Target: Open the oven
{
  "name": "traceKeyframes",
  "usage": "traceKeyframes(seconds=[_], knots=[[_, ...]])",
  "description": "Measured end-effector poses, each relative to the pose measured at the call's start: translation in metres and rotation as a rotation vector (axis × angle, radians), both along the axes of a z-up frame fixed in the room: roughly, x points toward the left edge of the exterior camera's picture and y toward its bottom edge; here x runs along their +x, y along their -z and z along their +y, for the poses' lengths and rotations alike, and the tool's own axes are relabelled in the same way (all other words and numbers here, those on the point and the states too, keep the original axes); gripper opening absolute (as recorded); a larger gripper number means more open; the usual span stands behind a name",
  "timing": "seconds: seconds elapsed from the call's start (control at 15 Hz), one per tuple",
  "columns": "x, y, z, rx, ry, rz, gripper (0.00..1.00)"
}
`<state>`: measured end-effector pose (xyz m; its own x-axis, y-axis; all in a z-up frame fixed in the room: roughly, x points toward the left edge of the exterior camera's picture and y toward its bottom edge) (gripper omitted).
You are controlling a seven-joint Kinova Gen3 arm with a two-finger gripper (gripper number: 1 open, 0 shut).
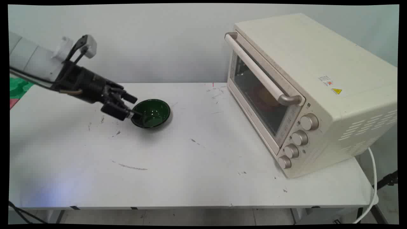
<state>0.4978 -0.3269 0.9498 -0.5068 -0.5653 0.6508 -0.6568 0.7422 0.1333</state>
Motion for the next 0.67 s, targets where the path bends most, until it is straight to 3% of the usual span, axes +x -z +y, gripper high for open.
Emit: traceKeyframes(seconds=[0.67], knots=[[-0.072, -0.057, -0.060, -0.072, -0.022, 0.001, 1.00]])
